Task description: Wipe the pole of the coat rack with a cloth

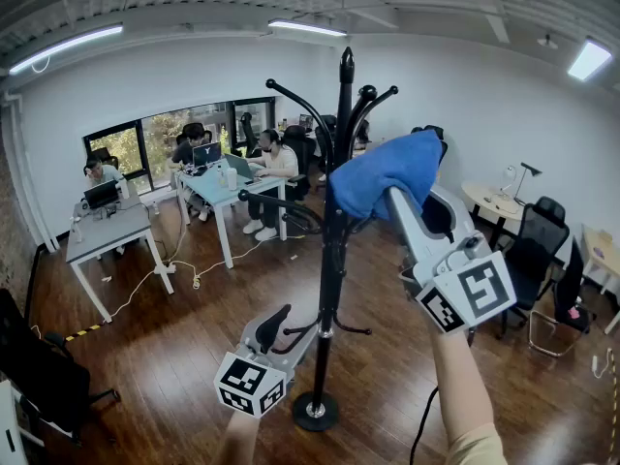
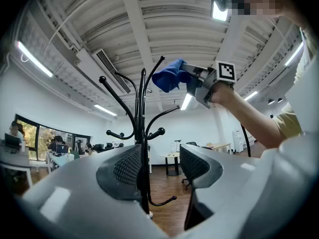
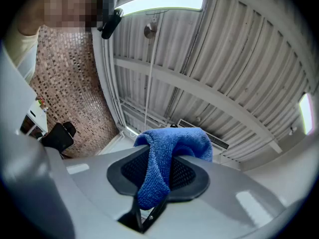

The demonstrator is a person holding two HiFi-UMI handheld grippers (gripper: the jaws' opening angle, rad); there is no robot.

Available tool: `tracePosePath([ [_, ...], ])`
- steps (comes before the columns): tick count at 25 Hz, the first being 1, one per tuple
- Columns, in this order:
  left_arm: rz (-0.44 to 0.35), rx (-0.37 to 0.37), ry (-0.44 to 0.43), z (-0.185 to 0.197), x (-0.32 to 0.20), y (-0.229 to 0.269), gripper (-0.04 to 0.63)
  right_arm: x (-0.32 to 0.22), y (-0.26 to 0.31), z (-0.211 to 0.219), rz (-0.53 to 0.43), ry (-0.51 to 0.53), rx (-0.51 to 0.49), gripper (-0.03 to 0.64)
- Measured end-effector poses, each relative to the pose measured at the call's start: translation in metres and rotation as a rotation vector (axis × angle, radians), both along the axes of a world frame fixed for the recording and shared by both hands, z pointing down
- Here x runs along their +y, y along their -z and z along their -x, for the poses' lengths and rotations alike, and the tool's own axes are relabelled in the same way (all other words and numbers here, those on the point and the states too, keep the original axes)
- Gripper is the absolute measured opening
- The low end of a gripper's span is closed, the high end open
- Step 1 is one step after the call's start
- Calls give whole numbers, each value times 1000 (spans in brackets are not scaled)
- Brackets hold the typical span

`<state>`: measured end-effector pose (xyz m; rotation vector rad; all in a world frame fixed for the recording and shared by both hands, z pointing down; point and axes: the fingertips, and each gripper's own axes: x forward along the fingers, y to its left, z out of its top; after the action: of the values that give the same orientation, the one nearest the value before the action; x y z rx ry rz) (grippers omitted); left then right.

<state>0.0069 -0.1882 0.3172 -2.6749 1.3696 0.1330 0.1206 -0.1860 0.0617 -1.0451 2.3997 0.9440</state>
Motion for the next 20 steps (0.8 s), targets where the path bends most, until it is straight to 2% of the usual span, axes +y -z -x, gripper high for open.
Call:
tracePosePath([
  [4, 18, -7, 2, -20, -7, -6, 210, -19, 22, -2, -60, -22, 47, 83],
  [6, 22, -20, 6, -20, -12, -9, 210, -23, 36, 2, -89, 4, 52, 83],
  [9, 30, -15, 21, -4, -23, -13, 210, -31, 49, 16, -117, 36, 40, 81],
  [13, 28, 9, 49, 23, -36, -15, 204, -46, 51, 34, -146, -21, 53, 81],
  [16, 15, 29, 36, 35, -41, -13, 204, -85, 28, 44, -38, -91, 122, 80],
  [20, 19, 55, 17, 48, -53, -19, 204, -137, -9, 55, 105, -99, 174, 80],
])
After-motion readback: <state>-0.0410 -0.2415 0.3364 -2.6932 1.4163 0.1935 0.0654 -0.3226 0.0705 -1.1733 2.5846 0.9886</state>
